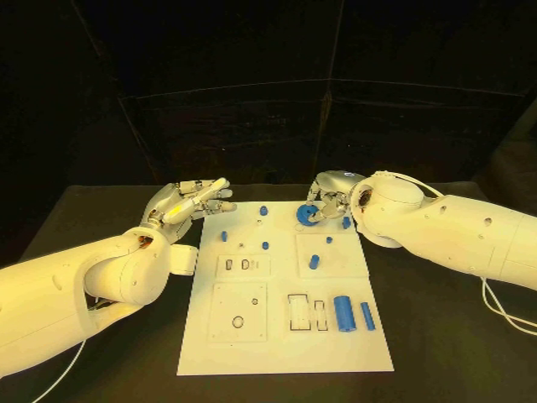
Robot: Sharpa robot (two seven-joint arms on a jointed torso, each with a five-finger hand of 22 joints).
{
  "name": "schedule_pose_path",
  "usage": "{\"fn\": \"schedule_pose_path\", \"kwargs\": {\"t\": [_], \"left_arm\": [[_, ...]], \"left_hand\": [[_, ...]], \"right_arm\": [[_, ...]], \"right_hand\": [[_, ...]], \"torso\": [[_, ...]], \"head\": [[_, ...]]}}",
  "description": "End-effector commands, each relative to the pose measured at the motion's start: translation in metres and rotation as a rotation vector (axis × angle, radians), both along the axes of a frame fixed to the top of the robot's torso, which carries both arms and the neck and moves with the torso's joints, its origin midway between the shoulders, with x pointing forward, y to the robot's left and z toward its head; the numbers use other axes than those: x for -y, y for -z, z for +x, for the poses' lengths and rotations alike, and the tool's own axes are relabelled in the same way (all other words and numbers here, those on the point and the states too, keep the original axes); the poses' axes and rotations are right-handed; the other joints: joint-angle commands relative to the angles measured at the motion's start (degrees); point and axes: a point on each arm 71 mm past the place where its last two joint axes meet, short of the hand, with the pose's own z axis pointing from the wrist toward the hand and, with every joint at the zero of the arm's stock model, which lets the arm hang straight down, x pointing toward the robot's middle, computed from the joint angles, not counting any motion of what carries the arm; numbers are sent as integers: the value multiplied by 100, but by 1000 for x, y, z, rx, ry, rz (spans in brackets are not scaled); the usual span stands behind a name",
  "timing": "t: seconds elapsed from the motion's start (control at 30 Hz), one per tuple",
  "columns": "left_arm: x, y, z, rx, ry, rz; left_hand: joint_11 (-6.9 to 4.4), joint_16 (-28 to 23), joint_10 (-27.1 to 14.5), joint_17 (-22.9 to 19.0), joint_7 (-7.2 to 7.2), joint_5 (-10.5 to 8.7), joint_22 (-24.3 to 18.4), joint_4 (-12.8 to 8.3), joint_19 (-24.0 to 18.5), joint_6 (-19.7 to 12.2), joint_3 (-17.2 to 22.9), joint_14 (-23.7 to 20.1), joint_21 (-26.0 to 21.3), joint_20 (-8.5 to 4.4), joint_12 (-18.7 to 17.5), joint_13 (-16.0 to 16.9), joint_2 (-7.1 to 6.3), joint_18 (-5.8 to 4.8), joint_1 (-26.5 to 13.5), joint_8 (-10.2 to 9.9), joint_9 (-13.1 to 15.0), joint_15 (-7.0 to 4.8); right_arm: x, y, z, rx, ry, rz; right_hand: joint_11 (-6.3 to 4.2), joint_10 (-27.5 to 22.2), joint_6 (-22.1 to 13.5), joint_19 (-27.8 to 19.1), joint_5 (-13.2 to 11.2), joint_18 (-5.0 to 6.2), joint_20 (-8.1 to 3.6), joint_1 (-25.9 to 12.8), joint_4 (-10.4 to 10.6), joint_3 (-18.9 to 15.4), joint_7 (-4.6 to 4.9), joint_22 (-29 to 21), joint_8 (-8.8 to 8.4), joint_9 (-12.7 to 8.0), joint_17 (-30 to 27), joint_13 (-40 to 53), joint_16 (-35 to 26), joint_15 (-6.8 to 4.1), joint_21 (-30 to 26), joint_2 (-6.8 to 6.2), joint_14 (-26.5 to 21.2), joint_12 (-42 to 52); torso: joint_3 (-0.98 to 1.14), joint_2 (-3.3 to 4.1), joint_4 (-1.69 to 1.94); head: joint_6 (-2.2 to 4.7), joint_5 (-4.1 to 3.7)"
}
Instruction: Assemble the parts on the task board
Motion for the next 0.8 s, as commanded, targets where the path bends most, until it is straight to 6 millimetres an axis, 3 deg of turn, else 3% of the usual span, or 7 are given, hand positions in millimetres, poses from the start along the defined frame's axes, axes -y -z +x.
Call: {"fn": "schedule_pose_path", "kwargs": {"t": [0.03,0.2,0.37,0.5,0.8], "left_arm": [[1,-1,0,2,14,-12],[1,-1,-1,1,16,-12],[1,-1,0,0,17,-12],[1,-1,0,0,17,-12],[2,-1,0,0,19,-13]], "left_hand": [[-3,-36,25,9,18,-15,-5,-24,48,38,-11,29,-35,9,-29,-5,-18,38,-33,-19,-5,6],[-3,-36,25,9,18,-15,-5,-24,48,38,-11,29,-35,9,-29,-5,-18,38,-33,-19,-5,6],[-3,-36,25,9,18,-15,-5,-24,48,38,-11,29,-35,9,-29,-5,-18,38,-33,-19,-5,6],[-3,-36,25,9,18,-15,-5,-24,48,38,-11,29,-35,9,-29,-5,-18,38,-33,-19,-5,6],[-3,-36,25,9,18,-15,-5,-24,48,38,-11,29,-35,9,-29,-5,-18,38,-33,-19,-5,6]], "right_arm": [[-2,-6,-3,54,1,15],[-17,-12,-14,89,-32,44],[-39,-16,-22,115,-69,57],[-56,-17,-23,121,-94,58],[-89,-12,-19,125,-128,42]], "right_hand": [[-19,19,84,46,199,-98,12,-118,39,81,-21,27,-60,5,561,243,35,-40,24,-46,437,-8],[-23,23,121,79,475,-108,9,-241,101,292,-23,79,-139,8,558,246,33,-44,43,-166,437,-22],[-26,25,135,90,507,-111,8,-257,109,364,-24,98,-156,9,561,248,34,-46,50,-190,438,-25],[-28,27,155,99,530,-114,6,-266,112,444,-28,112,-172,11,560,251,34,-49,55,-209,438,-28],[-32,26,179,102,531,-115,3,-274,109,551,-30,118,-192,12,548,249,29,-52,57,-228,435,-36]], "torso": [[-2,-3,-4],[-4,-2,0],[-2,4,10],[-12,2,17],[-4,8,15]], "head": [[4,17],[7,27],[8,41],[-8,53],[-24,96]]}}
